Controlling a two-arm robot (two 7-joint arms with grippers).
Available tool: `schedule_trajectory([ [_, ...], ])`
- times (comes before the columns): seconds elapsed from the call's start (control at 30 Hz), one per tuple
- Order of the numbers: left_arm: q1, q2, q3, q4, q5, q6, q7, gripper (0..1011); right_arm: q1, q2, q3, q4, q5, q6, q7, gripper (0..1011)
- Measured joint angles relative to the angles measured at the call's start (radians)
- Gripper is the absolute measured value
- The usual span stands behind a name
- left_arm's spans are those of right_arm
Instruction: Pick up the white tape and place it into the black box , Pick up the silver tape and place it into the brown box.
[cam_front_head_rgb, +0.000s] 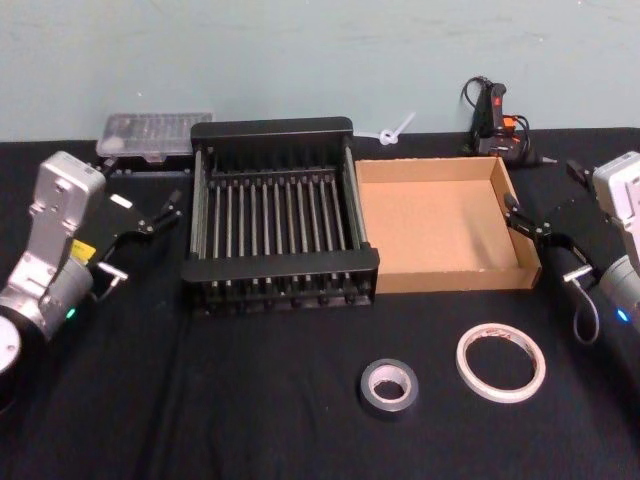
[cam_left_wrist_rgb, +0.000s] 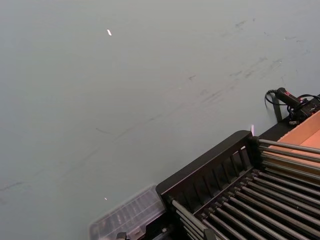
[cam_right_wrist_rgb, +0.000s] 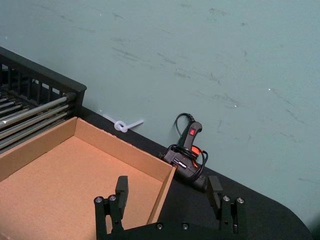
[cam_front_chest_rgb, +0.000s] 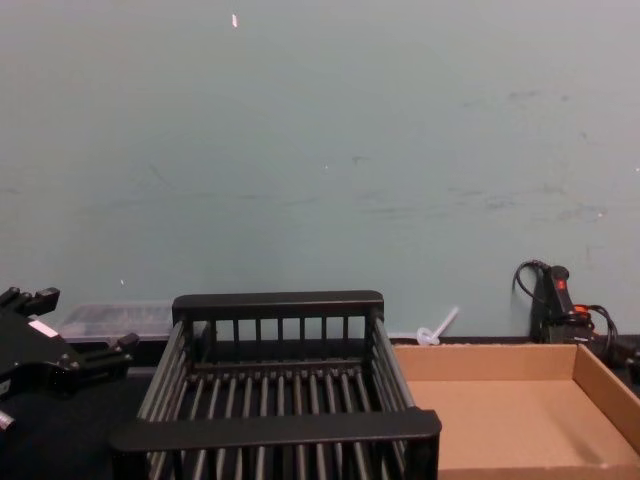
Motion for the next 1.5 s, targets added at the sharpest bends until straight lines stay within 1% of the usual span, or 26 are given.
schedule_trajectory([
  [1.5, 0.0, 0.0, 0.0, 0.0, 0.0, 0.0, 0.0, 1001, 0.0, 0.0, 0.0, 0.0, 0.0, 0.0, 0.0, 1002],
])
